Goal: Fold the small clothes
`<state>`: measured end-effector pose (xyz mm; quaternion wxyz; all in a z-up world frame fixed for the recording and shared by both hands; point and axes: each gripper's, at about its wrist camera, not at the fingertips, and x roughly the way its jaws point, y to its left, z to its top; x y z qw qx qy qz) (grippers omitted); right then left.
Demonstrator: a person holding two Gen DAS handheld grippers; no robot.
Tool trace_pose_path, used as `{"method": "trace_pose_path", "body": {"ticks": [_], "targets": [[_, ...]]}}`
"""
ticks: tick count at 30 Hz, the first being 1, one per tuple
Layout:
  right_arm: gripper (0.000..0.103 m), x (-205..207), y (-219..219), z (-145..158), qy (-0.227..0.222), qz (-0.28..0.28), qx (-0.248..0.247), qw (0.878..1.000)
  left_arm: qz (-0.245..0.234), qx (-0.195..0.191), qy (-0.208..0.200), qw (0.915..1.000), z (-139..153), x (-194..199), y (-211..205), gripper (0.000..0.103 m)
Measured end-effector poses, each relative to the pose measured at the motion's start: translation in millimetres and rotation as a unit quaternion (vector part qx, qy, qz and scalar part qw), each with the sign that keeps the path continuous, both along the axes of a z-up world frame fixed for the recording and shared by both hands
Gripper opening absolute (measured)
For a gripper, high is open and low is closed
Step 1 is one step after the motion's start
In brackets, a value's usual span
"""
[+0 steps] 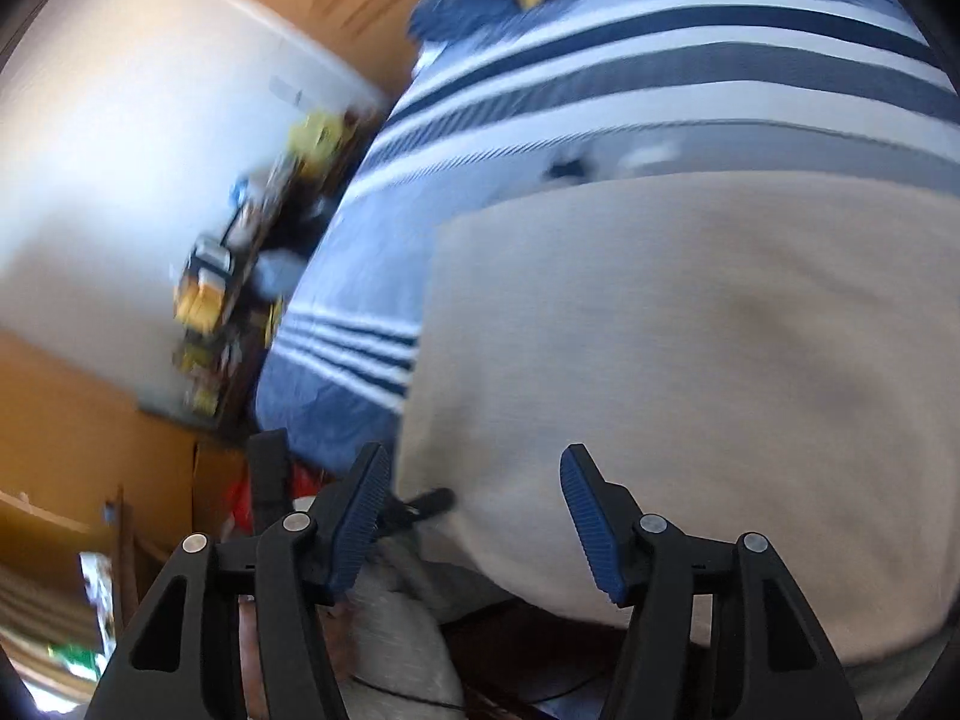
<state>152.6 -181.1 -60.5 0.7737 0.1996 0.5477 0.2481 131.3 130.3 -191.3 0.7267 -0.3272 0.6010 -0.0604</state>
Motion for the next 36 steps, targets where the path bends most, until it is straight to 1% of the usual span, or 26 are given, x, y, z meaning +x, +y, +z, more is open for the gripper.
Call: {"method": "trace_pose_path", "body": {"ticks": [1,2,6,8,9,11,13,14,15,16,18,19,22,23,24,25,26,27,28,29,31,32,33,34,35,36], "targets": [[0.068,11.8,22.1,0.4,0.007,0.021,-0.02,1.0,-0.001,-0.008,-0.002,1.0,1.1,-0.4,1.1,0.013],[0.069,20.1,36.0,-0.4,0.014,0.033,-0.028,0.999,-0.003,-0.021,-0.005,0.9998,2.0,-0.6,2.5,0.011],[0.069,66.6,88.7,-16.9,0.071,0.055,-0.055,0.994,0.009,-0.073,-0.026,0.997,10.2,-5.7,10.0,0.01],[0.069,89.0,115.3,-27.1,0.091,0.064,-0.082,0.99,0.008,-0.09,-0.039,0.9951,16.3,-9.7,15.9,0.01],[0.069,101.6,132.3,-36.7,0.109,0.073,-0.109,0.985,0.004,-0.096,-0.045,0.9943,19.8,-9.8,17.2,0.01],[0.069,119.6,153.3,-51.4,0.129,0.084,-0.146,0.977,-0.006,-0.096,-0.051,0.9941,23.9,-9.5,15.8,0.009],[0.069,135.4,179.6,-72.6,0.147,0.11,-0.199,0.963,-0.009,-0.111,-0.056,0.9922,26.0,-10.9,17.5,0.009],[0.069,141.4,190.7,-80.3,0.151,0.119,-0.223,0.956,-0.01,-0.125,-0.065,0.99,27.9,-9.5,20.7,0.009],[0.069,144.3,197.4,-86.5,0.152,0.124,-0.243,0.95,-0.016,-0.135,-0.085,0.9871,35.6,-9.9,22.4,0.009],[0.069,147.2,206.2,-95.0,0.154,0.132,-0.269,0.941,-0.022,-0.131,-0.102,0.9858,42.0,-10.4,24.9,0.009],[0.07,149.9,218.1,-106.5,0.156,0.143,-0.305,0.928,-0.037,-0.119,-0.141,0.9822,59.1,-12.2,22.9,0.008],[0.071,150.3,224.6,-112.4,0.156,0.15,-0.324,0.921,-0.04,-0.12,-0.146,0.9811,62.0,-11.8,23.0,0.008],[0.07,145.7,240.9,-123.8,0.146,0.176,-0.374,0.899,-0.045,-0.119,-0.144,0.9813,61.4,-9.4,23.3,0.008],[0.066,141.7,245.9,-126.4,0.135,0.19,-0.391,0.89,-0.046,-0.119,-0.146,0.981,62.5,-9.3,23.1,0.008],[0.062,135.6,251.4,-129.3,0.121,0.215,-0.417,0.874,-0.048,-0.118,-0.148,0.9808,64.0,-9.1,23.0,0.008],[0.051,132.5,254.2,-130.0,0.112,0.228,-0.432,0.865,-0.05,-0.115,-0.152,0.9804,66.0,-9.0,22.0,0.008],[0.033,131.3,253.6,-129.7,0.106,0.232,-0.443,0.859,-0.052,-0.114,-0.155,0.98,67.5,-9.0,21.1,0.008],[0.025,130.3,251.7,-129.0,0.097,0.237,-0.46,0.85,-0.053,-0.114,-0.156,0.9798,68.7,-7.8,20.6,0.008],[0.019,129.7,249.0,-128.0,0.092,0.243,-0.467,0.845,-0.054,-0.112,-0.157,0.9797,70.6,-10.6,17.7,0.008],[0.016,129.5,246.2,-126.4,0.091,0.247,-0.462,0.847,-0.055,-0.108,-0.158,0.9799,73.2,-13.6,14.8,0.008],[0.015,132.0,233.3,-115.1,0.086,0.25,-0.436,0.86,-0.059,-0.094,-0.162,0.9805,79.1,-17.7,6.2,0.008],[0.014,135.8,221.2,-103.3,0.089,0.236,-0.404,0.879,-0.063,-0.08,-0.168,0.9806,84.3,-21.6,-0.9,0.008],[0.014,136.7,207.0,-94.0,0.09,0.223,-0.379,0.894,-0.065,-0.071,-0.173,0.9803,88.8,-25.2,-5.3,0.008],[0.014,138.1,189.8,-79.5,0.087,0.206,-0.344,0.912,-0.072,-0.058,-0.183,0.9788,96.9,-30.8,-11.0,0.008],[0.013,138.3,175.4,-69.5,0.083,0.194,-0.322,0.923,-0.077,-0.052,-0.188,0.9778,102.3,-33.2,-14.4,0.008],[0.013,136.4,153.3,-51.9,0.075,0.17,-0.278,0.942,-0.087,-0.044,-0.198,0.9754,111.2,-37.7,-22.5,0.008]]}}
